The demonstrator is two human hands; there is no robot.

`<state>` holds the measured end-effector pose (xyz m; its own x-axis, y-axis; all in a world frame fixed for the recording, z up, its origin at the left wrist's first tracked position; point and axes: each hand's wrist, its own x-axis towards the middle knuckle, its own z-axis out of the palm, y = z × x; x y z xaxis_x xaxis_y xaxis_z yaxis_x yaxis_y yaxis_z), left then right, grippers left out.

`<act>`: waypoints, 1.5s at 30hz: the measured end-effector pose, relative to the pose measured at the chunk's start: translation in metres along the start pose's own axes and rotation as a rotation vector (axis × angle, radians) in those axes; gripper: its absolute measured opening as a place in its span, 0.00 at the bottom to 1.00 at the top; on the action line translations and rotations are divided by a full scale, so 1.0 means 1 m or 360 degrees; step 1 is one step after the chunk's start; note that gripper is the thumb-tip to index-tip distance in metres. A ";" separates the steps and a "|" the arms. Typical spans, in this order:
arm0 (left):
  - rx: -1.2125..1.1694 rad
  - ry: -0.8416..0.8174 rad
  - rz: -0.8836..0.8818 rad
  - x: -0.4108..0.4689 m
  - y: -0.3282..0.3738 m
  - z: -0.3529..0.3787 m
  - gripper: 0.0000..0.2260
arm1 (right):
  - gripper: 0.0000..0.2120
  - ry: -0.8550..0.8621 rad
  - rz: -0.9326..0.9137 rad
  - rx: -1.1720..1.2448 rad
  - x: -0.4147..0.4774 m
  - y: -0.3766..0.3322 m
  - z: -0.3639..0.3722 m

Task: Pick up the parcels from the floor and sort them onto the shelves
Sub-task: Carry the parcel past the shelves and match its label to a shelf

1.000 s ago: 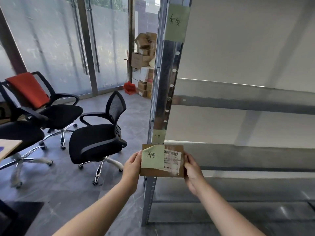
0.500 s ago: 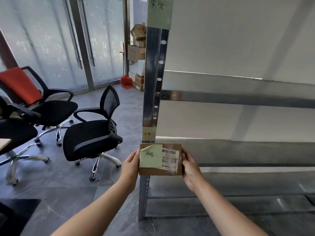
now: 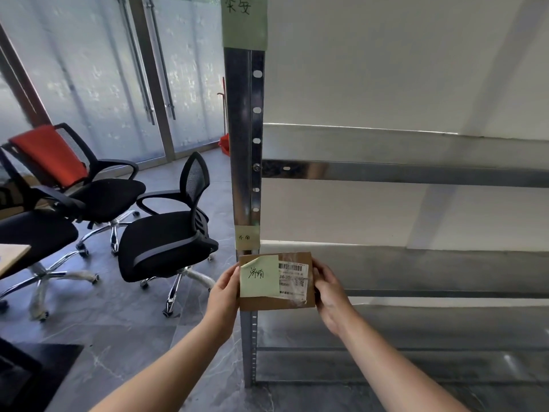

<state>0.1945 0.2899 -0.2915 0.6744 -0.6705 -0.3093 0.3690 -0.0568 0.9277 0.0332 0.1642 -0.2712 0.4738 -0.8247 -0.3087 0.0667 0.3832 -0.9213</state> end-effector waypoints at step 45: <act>0.0031 0.0328 -0.0218 0.121 -0.093 0.145 0.10 | 0.12 0.0036 0.0311 -0.0202 0.178 0.010 -0.126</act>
<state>0.1492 0.1065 -0.3854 0.7361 -0.4905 -0.4665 0.4547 -0.1524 0.8775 0.0070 -0.0312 -0.3648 0.4469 -0.7497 -0.4882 -0.1362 0.4823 -0.8653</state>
